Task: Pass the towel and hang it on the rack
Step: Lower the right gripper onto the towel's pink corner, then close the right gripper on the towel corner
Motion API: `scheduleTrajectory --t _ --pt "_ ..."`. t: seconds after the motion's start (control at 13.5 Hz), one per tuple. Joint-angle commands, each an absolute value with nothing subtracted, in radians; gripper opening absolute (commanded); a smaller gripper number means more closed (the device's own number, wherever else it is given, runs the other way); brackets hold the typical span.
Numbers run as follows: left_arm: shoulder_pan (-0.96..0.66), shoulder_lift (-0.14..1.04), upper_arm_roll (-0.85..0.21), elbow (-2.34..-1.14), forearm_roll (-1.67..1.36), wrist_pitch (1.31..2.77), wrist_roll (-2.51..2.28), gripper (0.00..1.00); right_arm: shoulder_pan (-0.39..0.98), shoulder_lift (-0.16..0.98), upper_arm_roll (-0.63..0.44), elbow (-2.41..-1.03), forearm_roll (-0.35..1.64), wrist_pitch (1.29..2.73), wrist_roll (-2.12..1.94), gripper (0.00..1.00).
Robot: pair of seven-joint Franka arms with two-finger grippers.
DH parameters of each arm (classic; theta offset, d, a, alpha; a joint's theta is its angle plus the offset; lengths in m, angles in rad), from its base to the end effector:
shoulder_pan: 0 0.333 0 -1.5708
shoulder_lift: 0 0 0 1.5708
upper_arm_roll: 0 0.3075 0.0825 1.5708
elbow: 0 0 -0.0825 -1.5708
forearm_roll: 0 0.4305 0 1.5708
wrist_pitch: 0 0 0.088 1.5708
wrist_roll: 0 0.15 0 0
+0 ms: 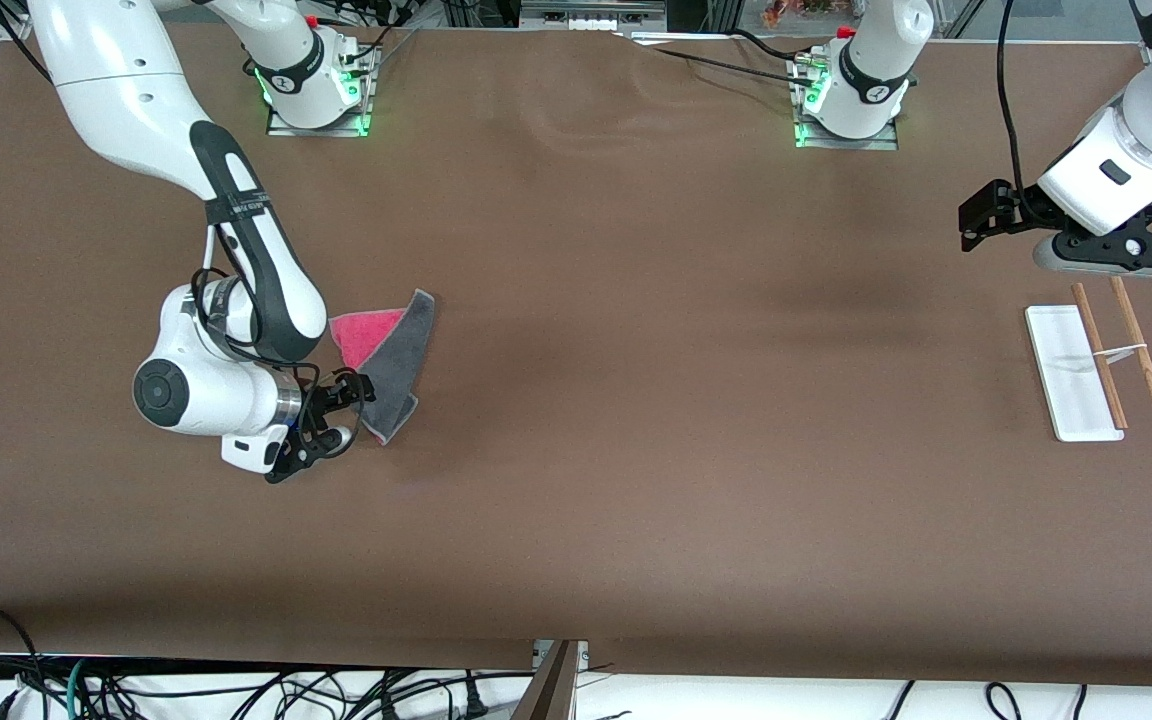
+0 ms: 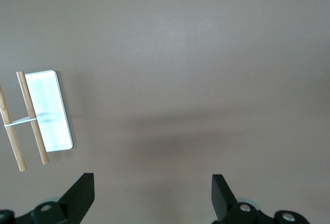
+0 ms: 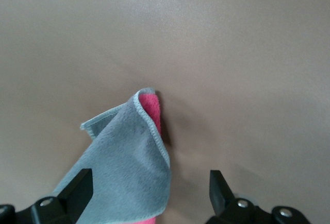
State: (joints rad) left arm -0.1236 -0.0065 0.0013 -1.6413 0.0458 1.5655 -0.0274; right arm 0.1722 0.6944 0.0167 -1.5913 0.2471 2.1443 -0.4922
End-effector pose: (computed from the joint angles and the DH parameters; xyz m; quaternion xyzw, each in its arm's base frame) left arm 0.5892 -0.0655 0.5403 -0.9980 0.0481 0.0328 0.0254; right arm 0.6909 0.1509 0.1377 -0.9576 -0.2592 0.0537 0.1134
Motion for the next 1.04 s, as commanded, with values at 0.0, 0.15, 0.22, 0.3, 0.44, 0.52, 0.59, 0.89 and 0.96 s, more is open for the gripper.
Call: scheduleTrajectory --t 0.0,0.15,0.22,0.3,0.44,0.52,0.59,0.89,0.96 --pt "-0.126 -0.025 0.002 -1.647 0.057 1.554 -0.020 1.00 0.164 0.706 0.020 -1.606 0.278 2.195 -0.577 1.00" --pt "-0.126 -0.025 0.002 -1.647 0.057 1.554 -0.020 1.00 0.164 0.719 0.020 -1.606 0.278 2.210 -0.583 1.00" --pt "-0.126 -0.025 0.002 -1.647 0.057 1.554 -0.020 1.00 0.164 0.726 0.020 -1.606 0.278 2.214 -0.591 1.00" --pt "-0.126 -0.025 0.002 -1.647 0.057 1.554 -0.020 1.00 0.164 0.730 0.020 -1.606 0.282 2.215 -0.604 1.00" --pt "-0.126 -0.025 0.002 -1.647 0.057 1.554 -0.020 1.00 0.166 0.733 0.021 -1.621 0.297 2.214 -0.604 0.98" --pt "-0.126 -0.025 0.002 -1.647 0.057 1.554 -0.020 1.00 0.167 0.733 0.021 -1.629 0.310 2.210 -0.604 0.97" --pt "-0.126 -0.025 0.003 -1.647 0.058 1.554 -0.020 1.00 0.167 0.733 0.020 -1.632 0.311 2.207 -0.604 0.97" --pt "-0.126 -0.025 0.002 -1.647 0.057 1.552 -0.020 1.00 0.172 0.727 0.021 -1.632 0.311 2.198 -0.598 0.97" --pt "-0.126 -0.025 0.002 -1.647 0.057 1.552 -0.020 1.00 0.173 0.726 0.021 -1.631 0.311 2.197 -0.597 0.97"
